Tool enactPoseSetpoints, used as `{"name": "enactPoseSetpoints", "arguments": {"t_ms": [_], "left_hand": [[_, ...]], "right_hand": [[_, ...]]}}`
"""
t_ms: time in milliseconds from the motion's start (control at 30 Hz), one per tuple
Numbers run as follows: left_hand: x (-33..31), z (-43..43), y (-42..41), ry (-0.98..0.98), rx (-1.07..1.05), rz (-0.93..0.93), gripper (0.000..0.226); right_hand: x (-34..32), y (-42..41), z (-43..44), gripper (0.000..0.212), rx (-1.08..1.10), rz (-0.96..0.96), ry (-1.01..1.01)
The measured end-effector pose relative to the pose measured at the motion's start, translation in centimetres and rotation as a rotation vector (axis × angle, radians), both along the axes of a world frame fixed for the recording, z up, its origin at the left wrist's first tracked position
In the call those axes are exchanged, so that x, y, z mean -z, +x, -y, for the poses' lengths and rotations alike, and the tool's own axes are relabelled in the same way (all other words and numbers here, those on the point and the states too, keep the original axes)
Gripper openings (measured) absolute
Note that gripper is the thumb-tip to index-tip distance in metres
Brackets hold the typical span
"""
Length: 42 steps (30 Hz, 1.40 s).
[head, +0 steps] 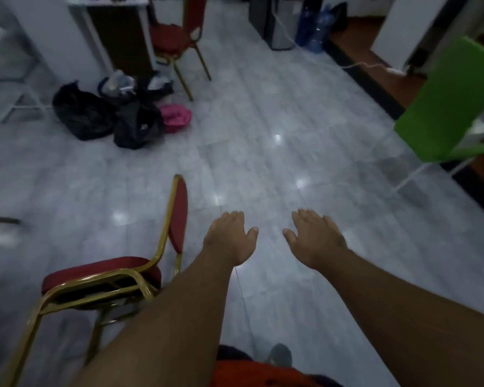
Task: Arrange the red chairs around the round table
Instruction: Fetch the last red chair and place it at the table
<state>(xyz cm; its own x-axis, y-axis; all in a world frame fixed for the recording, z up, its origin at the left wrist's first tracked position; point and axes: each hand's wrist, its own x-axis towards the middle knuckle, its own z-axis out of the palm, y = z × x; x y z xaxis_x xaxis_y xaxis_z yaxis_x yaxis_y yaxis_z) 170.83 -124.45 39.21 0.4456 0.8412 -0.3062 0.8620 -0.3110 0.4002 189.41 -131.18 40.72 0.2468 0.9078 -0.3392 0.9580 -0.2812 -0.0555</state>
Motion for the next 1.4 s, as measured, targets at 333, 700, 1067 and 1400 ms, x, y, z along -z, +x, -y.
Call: {"name": "enactPoseSetpoints", "arguments": {"t_ms": [333,700,1067,1400], "left_hand": [[3.0,-13.8,-3.4,-0.053,-0.397,0.015,0.049],[7.9,-30.2,-8.6,-0.099,-0.636,0.064,0.055],[13.7,-35.8,-10.7,-0.307,-1.049,0.006,0.063],[22.6,-41.9,-8.2,-0.414,-1.295,0.077,0.065]], "right_hand": [[1.8,-1.5,-22.6,0.066,-0.420,-0.003,0.001],[4.3,-9.1,-42.8,0.067,-0.660,0.042,-0.079],[12.8,-16.2,-57.1,0.068,-1.132,0.014,-0.276],[25.0,-19.1,-66.2,0.068,-1.402,-0.032,-0.389]]}}
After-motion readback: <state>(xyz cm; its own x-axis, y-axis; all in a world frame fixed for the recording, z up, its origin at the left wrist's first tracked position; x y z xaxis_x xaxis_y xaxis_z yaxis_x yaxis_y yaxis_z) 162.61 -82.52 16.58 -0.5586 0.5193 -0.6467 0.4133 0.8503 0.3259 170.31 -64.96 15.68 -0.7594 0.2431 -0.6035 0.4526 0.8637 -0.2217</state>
